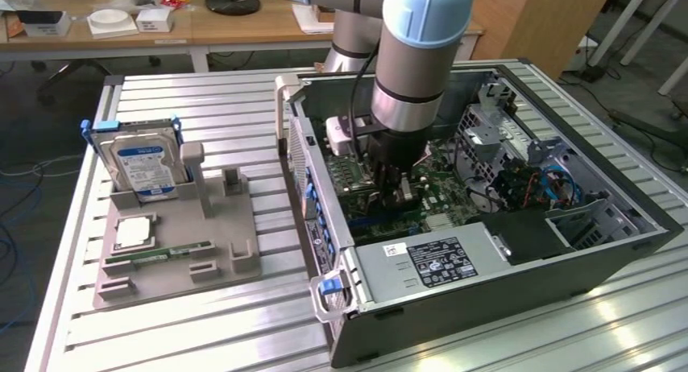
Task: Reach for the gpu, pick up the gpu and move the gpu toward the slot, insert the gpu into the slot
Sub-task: 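Insert the gpu into the slot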
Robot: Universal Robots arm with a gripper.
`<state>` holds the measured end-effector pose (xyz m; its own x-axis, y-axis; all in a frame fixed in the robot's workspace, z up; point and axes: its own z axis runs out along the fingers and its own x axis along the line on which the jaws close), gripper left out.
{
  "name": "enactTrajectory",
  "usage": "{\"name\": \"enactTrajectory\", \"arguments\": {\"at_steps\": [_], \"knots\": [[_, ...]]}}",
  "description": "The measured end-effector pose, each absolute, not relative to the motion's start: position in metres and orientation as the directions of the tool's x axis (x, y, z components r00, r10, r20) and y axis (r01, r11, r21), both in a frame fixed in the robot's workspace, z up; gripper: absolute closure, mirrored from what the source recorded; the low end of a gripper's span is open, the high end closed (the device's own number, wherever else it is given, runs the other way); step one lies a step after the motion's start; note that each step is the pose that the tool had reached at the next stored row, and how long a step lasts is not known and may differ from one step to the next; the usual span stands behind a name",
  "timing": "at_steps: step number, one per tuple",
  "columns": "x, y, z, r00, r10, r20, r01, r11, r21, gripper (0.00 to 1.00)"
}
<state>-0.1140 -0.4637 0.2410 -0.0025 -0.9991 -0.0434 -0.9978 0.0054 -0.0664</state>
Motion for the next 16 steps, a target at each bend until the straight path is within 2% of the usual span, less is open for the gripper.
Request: {"name": "enactTrajectory", "arguments": {"at_steps": [16], "knots": [[-0.1139, -0.464, 0.2409, -0.002, -0.999, -0.044, -0.998, 0.005, -0.066, 0.74]]}}
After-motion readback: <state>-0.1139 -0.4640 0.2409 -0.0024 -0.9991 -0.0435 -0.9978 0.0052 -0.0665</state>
